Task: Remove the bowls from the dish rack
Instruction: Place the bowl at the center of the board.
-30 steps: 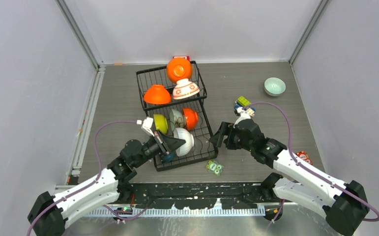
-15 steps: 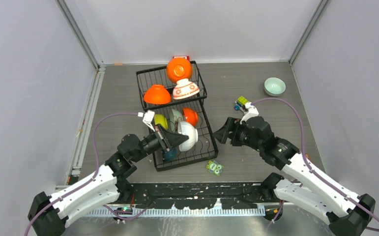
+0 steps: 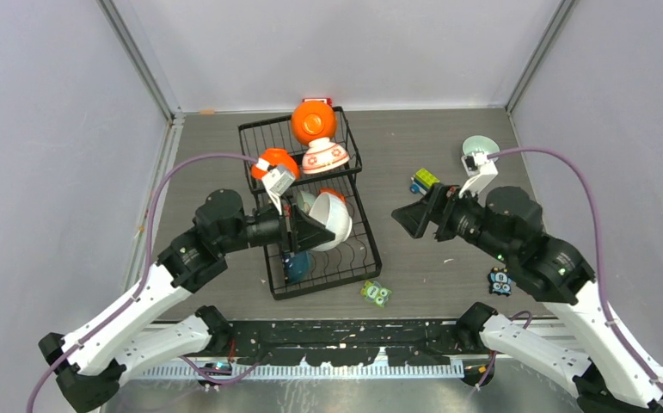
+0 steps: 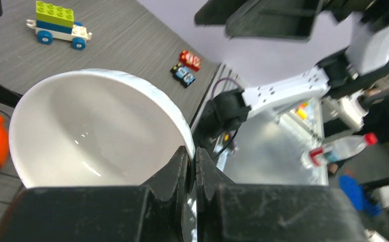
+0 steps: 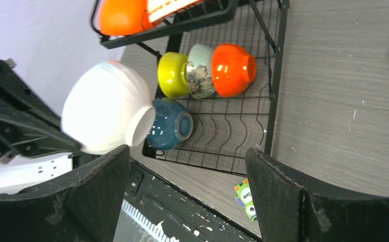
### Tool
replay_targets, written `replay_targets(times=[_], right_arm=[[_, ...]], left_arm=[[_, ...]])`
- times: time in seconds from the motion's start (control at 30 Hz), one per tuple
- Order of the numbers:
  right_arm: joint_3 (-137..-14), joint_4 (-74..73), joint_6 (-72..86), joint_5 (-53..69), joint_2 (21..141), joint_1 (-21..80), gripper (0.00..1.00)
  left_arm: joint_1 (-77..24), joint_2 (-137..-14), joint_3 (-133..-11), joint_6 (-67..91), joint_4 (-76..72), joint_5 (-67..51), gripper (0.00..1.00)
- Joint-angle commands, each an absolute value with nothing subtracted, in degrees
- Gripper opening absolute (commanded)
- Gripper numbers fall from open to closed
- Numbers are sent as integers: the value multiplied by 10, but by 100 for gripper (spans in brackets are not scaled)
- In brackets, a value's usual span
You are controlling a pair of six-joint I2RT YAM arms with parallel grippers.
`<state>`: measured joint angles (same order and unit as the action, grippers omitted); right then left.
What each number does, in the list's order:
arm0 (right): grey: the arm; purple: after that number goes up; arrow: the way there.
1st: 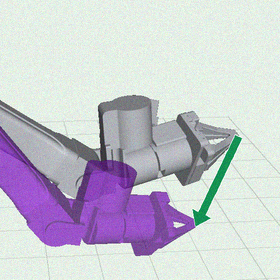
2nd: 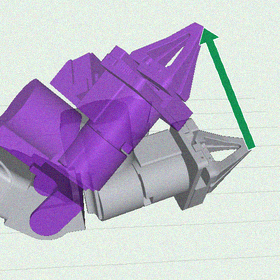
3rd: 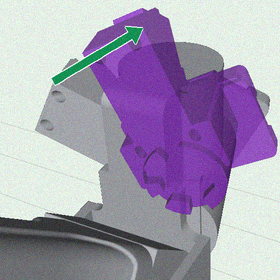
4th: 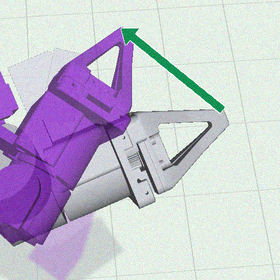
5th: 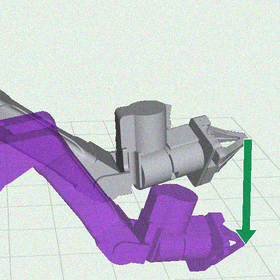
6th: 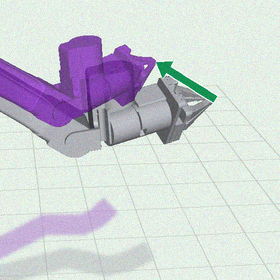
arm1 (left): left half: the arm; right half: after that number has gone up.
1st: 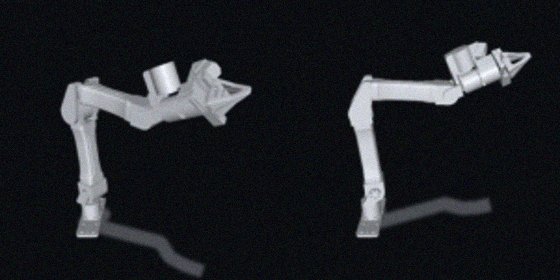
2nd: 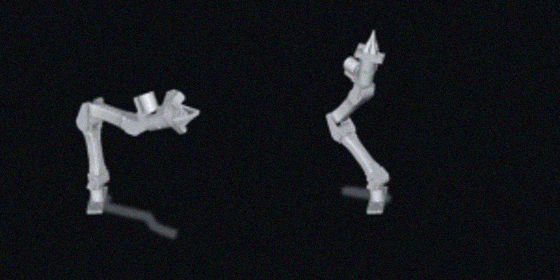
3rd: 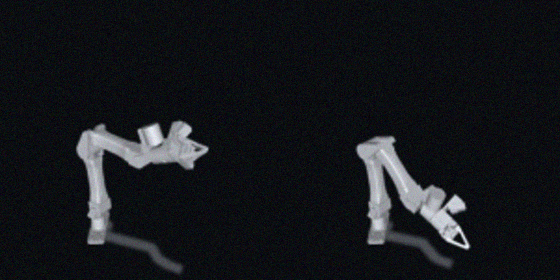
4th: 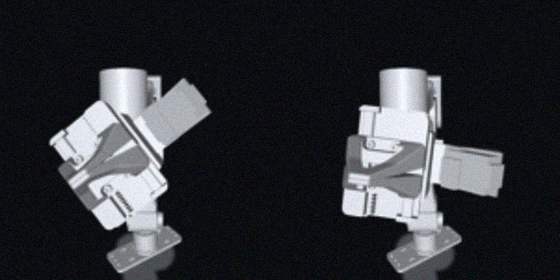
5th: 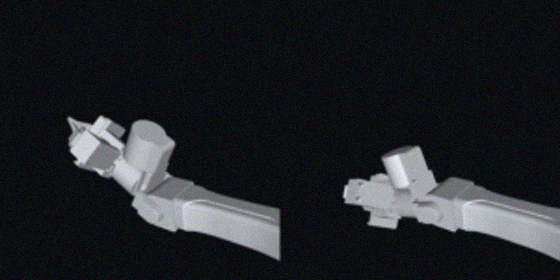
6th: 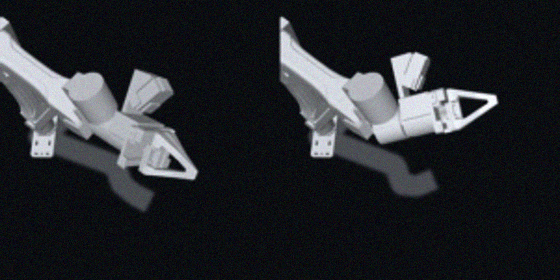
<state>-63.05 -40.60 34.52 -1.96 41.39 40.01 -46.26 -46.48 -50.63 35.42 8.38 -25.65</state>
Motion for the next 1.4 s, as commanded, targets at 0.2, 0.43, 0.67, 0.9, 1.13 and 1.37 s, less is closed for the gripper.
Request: replay_targets(times=[0.2,0.43,0.67,0.9,1.13,1.37], right_arm=[[-857,-568,273,58,511,403,88],[-906,-634,277,115,621,405,86],[-933,-682,272,92,698,489,80],[-922,-717,261,23,736,549,76],[-902,-703,254,10,762,615,71],[-896,-701,254,-42,785,628,64]], left_arm=[[-587,-510,-651,-18,379,-191,0],[-766,-580,-678,-194,455,-12,0],[-888,-656,-699,-292,534,120,0],[-913,-659,-704,-325,537,130,0],[-915,-672,-724,-309,573,80,0],[-915,-660,-730,-287,563,51,0]])
